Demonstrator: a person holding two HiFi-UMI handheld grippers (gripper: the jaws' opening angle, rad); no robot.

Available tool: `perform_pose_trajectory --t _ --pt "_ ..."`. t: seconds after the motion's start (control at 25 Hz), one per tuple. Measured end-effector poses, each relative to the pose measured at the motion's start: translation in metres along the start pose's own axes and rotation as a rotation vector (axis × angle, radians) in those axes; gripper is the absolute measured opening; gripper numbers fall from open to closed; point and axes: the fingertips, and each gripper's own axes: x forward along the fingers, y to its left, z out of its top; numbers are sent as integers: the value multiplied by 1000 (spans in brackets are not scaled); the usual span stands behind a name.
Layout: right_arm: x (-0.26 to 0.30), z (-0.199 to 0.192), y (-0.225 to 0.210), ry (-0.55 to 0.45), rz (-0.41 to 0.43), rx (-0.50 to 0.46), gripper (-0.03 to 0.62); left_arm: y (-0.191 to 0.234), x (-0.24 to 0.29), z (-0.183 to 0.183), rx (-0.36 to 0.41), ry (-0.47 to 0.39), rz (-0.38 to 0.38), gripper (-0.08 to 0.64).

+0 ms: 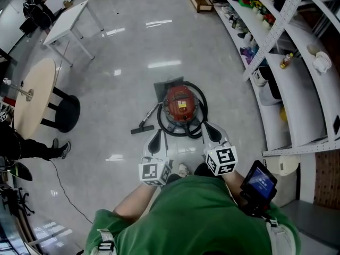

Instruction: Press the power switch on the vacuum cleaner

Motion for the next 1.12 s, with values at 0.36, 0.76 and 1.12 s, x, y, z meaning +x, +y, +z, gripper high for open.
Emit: perform_pose_trajectory --t 0.36,0.76,1.12 --pt "44 4 -8 23 40 -20 2 25 21 -4 -22 1 65 8" --pt "103 9 -44 55 95 -14 2 39 78 -16 -24 48 127 8" --pt "154 -2 -91 114 116 5 2 40 144 -33 -30 110 158 8"
